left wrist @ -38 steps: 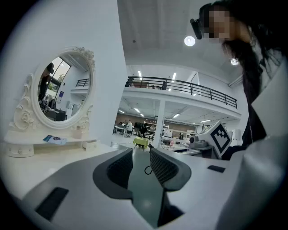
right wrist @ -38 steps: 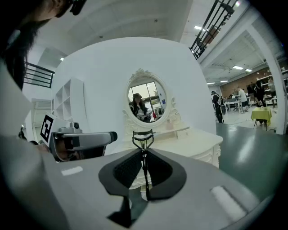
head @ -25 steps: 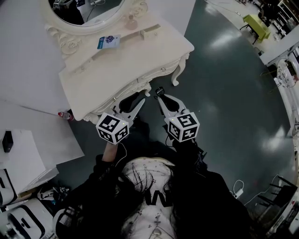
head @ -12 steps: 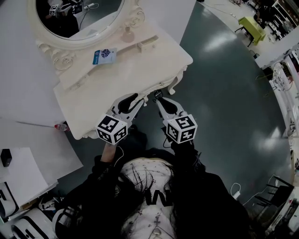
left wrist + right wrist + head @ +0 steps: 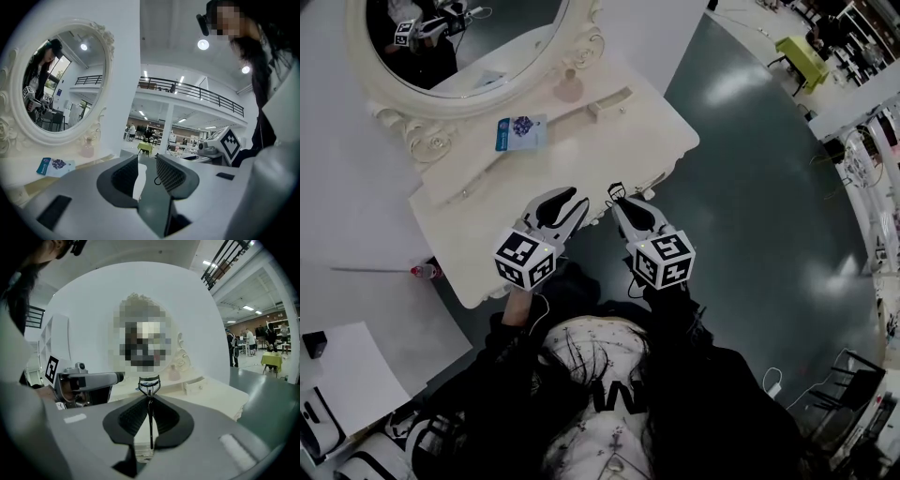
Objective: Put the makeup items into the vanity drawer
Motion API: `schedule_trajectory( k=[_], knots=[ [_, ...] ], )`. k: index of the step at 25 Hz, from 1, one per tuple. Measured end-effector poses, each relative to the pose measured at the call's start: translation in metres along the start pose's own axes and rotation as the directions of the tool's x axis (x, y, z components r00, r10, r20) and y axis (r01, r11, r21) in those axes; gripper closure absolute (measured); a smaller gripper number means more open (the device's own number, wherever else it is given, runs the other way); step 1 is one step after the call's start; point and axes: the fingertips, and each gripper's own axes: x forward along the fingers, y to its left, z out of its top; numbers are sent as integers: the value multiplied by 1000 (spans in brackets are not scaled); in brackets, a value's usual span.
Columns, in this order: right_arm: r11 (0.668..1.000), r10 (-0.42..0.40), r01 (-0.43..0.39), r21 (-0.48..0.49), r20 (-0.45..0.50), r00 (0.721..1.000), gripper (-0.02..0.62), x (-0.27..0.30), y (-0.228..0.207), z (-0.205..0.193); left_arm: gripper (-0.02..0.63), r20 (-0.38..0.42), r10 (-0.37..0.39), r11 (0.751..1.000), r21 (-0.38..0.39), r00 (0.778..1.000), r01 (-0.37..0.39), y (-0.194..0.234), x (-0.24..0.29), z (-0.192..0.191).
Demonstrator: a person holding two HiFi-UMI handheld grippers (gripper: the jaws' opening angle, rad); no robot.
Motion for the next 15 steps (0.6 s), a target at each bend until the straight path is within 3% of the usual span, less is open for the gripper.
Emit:
schedule_trajectory(
  k=[9, 15],
  knots=[
    [1000, -19, 19, -2, -25, 1000, 555, 56, 19, 5, 483, 3, -12, 999, -32, 1000, 13, 63, -12, 3],
    [999, -48, 48, 6, -44, 998, 555, 63, 18, 4, 483, -8, -27, 998, -59, 1000, 26, 73, -16, -3]
  ],
)
